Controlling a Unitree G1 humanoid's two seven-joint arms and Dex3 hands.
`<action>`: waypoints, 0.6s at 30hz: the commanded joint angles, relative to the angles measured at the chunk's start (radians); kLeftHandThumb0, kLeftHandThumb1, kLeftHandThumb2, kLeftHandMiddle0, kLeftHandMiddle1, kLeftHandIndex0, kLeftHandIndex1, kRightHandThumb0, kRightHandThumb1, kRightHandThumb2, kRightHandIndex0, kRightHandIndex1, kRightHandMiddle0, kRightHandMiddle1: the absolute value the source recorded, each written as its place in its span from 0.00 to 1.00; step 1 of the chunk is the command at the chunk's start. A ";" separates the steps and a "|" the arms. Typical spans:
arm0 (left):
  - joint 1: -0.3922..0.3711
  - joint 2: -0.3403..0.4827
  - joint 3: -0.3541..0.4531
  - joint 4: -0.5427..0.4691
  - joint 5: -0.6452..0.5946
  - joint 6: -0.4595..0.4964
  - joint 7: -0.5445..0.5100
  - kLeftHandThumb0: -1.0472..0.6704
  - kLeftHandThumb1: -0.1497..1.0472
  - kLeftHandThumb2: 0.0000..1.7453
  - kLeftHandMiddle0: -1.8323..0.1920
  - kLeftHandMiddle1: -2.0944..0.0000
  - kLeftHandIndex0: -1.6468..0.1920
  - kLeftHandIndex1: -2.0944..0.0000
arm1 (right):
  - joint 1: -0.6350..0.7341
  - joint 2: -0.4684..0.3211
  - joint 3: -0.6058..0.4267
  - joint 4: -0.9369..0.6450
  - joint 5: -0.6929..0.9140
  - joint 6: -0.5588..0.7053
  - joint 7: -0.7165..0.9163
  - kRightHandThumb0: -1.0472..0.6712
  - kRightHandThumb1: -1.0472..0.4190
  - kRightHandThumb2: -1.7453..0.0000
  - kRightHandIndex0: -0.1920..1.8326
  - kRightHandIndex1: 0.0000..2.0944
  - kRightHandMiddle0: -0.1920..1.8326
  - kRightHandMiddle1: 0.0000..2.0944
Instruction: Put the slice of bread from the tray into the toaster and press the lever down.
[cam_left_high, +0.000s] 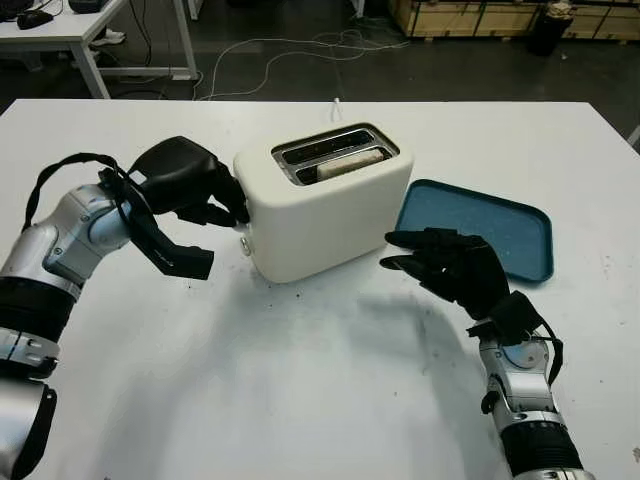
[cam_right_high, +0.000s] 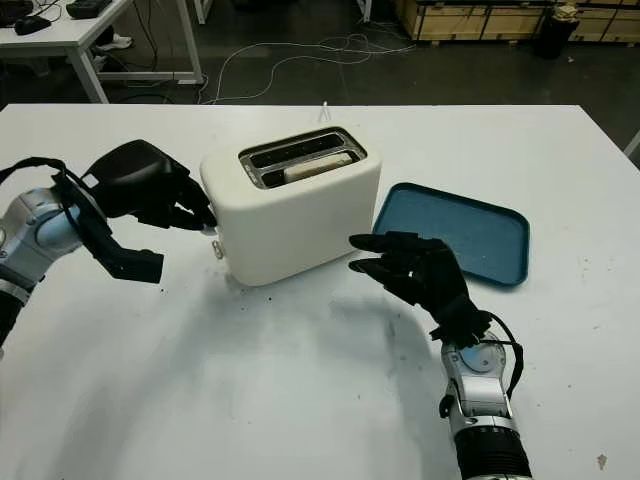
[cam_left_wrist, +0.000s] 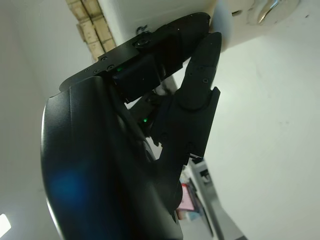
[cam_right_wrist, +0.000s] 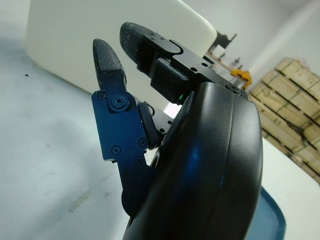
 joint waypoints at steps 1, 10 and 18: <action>0.055 -0.052 -0.037 0.046 0.002 -0.005 0.025 0.43 0.82 0.00 0.41 0.33 0.18 1.00 | -0.009 -0.010 -0.010 0.018 0.016 -0.045 0.012 0.38 0.13 1.00 0.68 0.00 0.62 0.00; 0.170 -0.150 -0.063 0.168 -0.017 0.047 0.183 0.47 0.89 0.01 0.46 0.46 0.25 1.00 | -0.010 -0.017 -0.022 0.033 0.029 -0.057 0.045 0.37 0.13 1.00 0.68 0.00 0.62 0.00; 0.256 -0.167 -0.088 0.134 -0.054 0.106 0.209 0.50 0.89 0.01 0.48 0.40 0.28 1.00 | -0.013 -0.018 -0.026 0.052 0.031 -0.087 0.063 0.37 0.13 1.00 0.67 0.00 0.62 0.00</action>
